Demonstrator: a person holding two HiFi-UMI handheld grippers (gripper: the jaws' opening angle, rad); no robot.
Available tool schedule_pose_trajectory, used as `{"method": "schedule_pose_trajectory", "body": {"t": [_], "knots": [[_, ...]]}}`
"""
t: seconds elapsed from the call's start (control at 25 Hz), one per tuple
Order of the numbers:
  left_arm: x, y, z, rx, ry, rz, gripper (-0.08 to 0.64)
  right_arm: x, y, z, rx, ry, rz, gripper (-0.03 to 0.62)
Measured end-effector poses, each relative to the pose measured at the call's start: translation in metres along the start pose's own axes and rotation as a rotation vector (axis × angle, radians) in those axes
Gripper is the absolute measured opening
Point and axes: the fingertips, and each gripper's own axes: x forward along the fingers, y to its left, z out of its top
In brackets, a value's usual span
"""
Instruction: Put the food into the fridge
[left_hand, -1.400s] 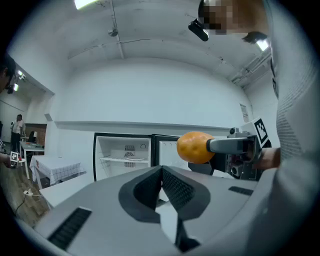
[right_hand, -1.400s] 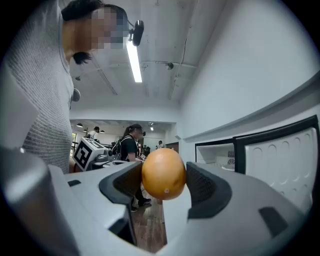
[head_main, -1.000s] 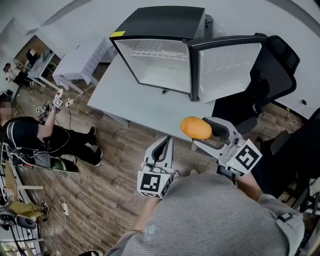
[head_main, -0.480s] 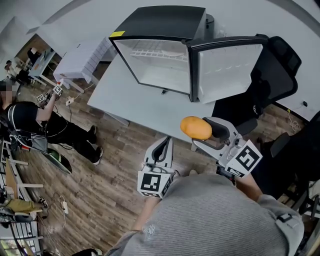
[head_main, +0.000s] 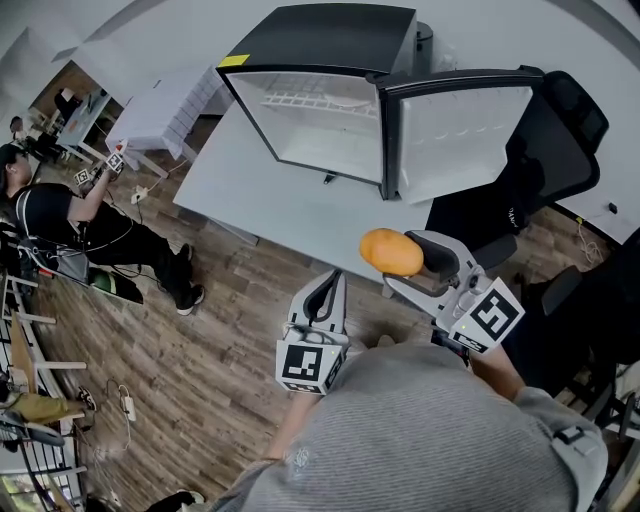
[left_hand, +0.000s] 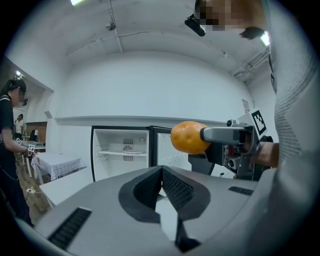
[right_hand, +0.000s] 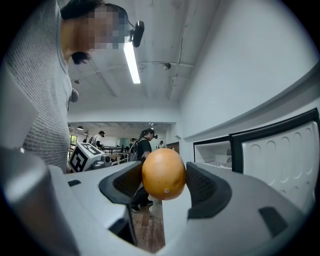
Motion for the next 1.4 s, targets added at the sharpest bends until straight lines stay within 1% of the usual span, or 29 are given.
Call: {"method": "schedule_pose_trajectory", "body": {"t": [0.12,0.28,0.44,0.56,0.76,1.0,1.16,1.24,1.32,1.4], "knots": [[0.006,0.008,0.000,0.001,-0.003,-0.007,0.011,0.006,-0.003,-0.003,0.000,0.006,-0.009,0.270],[0.020,0.028,0.000,0.002,-0.016,-0.024,0.011,0.023,-0.011,-0.007,-0.008,0.012,-0.034,0.270],[0.040,0.057,0.006,0.020,-0.040,-0.068,0.011,0.049,-0.019,-0.009,-0.018,0.014,-0.078,0.270],[0.057,0.084,0.015,0.041,-0.055,-0.120,0.011,0.076,-0.030,-0.010,-0.022,0.009,-0.130,0.270],[0.080,0.137,0.019,0.054,-0.031,-0.216,0.011,0.126,-0.052,-0.011,-0.018,0.006,-0.248,0.270],[0.110,0.194,0.031,0.068,-0.024,-0.332,0.011,0.179,-0.073,-0.008,-0.014,0.010,-0.377,0.270],[0.123,0.219,0.033,0.075,-0.001,-0.411,0.011,0.203,-0.079,-0.007,-0.011,0.016,-0.455,0.270],[0.127,0.227,0.037,0.077,0.006,-0.450,0.011,0.215,-0.079,-0.003,-0.003,0.003,-0.487,0.270],[0.131,0.232,0.044,0.076,-0.014,-0.487,0.011,0.223,-0.077,-0.002,0.002,-0.003,-0.522,0.270],[0.135,0.240,0.041,0.077,-0.025,-0.513,0.011,0.230,-0.079,-0.009,-0.008,0.021,-0.557,0.270]]}}
